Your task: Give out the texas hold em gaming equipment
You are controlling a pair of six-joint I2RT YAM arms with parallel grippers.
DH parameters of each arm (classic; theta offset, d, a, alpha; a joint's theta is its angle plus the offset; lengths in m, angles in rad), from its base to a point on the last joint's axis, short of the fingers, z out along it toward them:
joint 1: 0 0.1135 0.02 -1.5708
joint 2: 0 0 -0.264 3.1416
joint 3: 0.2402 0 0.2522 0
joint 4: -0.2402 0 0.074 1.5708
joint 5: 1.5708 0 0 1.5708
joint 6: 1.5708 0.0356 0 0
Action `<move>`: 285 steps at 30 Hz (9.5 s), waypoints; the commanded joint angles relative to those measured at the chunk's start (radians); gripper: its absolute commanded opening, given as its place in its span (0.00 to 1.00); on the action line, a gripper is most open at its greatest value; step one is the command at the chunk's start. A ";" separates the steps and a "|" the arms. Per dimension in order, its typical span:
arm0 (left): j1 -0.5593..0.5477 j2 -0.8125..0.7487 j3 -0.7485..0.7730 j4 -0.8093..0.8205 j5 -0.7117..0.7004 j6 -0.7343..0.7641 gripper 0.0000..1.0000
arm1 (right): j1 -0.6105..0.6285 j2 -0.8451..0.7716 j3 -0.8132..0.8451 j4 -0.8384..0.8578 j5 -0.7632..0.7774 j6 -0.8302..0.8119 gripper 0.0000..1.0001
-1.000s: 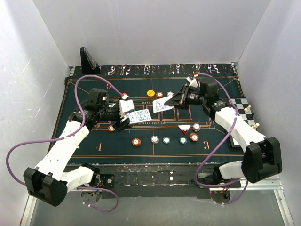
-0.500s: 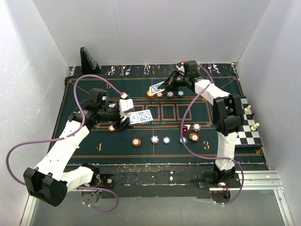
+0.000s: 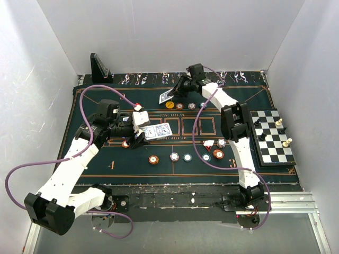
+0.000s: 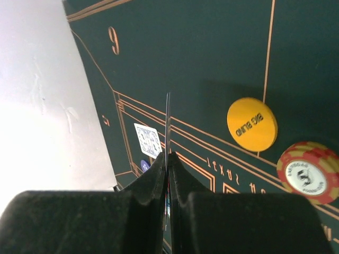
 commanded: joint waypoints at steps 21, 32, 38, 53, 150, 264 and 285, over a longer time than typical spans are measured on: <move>-0.004 -0.034 0.025 0.018 0.010 -0.012 0.00 | 0.089 0.023 -0.006 -0.136 0.184 0.014 0.60; -0.004 -0.032 0.027 0.017 0.008 -0.009 0.00 | 0.088 -0.235 -0.221 -0.121 0.171 -0.018 0.71; -0.004 -0.035 0.020 0.015 0.007 -0.004 0.00 | 0.088 -0.332 -0.347 -0.077 0.156 -0.021 0.71; -0.004 -0.038 -0.004 0.017 0.016 0.029 0.00 | 0.057 -1.051 -1.025 0.231 -0.060 0.032 0.87; -0.003 -0.047 -0.033 0.190 0.028 -0.076 0.00 | 0.034 -1.487 -1.295 0.108 -0.230 0.019 0.23; -0.003 -0.083 -0.024 0.170 0.060 -0.052 0.00 | 0.194 -1.243 -1.126 0.170 -0.088 0.046 0.39; -0.003 -0.098 -0.059 0.227 0.043 -0.101 0.00 | 0.140 -1.329 -1.102 0.139 -0.215 0.006 0.48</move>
